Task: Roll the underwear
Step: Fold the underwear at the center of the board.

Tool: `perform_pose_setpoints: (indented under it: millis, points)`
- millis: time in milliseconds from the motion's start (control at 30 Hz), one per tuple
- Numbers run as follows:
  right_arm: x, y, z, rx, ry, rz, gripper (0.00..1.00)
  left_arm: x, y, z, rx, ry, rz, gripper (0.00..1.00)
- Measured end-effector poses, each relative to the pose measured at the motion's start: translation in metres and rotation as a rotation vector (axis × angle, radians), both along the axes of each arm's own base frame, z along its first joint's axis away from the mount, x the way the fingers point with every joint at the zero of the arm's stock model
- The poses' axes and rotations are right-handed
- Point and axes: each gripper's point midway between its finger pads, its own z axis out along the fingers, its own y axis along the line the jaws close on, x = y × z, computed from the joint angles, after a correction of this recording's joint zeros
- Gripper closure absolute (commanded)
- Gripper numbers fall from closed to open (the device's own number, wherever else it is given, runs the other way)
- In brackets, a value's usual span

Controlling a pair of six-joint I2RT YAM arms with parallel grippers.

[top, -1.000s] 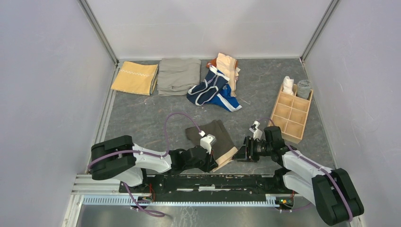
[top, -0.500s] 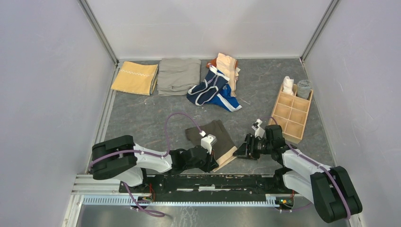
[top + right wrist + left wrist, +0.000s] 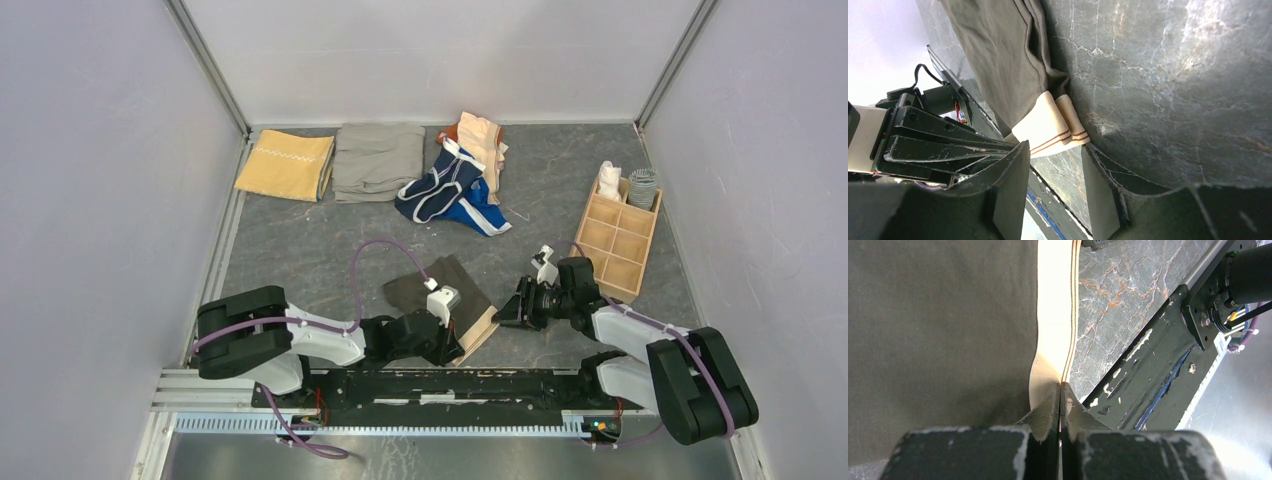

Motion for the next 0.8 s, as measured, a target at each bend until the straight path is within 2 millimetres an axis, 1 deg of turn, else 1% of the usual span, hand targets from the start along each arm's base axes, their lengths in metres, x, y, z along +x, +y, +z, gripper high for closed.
perform_pose_setpoints:
  millis: [133, 267, 367, 467, 633, 800]
  points:
    - [0.004, 0.001, 0.000, 0.008, -0.014, 0.001, 0.49, -0.002, -0.001, 0.000, -0.004, 0.000, -0.006, 0.98]
    - [0.009, 0.002, 0.002, 0.002, -0.035, 0.022, 0.45, -0.003, -0.002, 0.000, -0.005, 0.002, -0.011, 0.98]
    - [0.015, -0.001, 0.003, -0.035, -0.073, 0.037, 0.40, -0.003, -0.002, 0.000, -0.005, 0.002, -0.010, 0.98]
    - [0.019, -0.006, 0.005, -0.077, -0.116, 0.040, 0.38, -0.003, -0.002, 0.000, -0.004, 0.002, -0.010, 0.98]
    - [0.021, -0.016, 0.006, -0.134, -0.159, 0.033, 0.37, -0.003, -0.002, 0.000, -0.004, 0.002, -0.011, 0.98]
    - [0.020, -0.016, 0.005, -0.133, -0.154, 0.031, 0.41, -0.003, -0.002, 0.000, -0.003, 0.000, -0.009, 0.98]
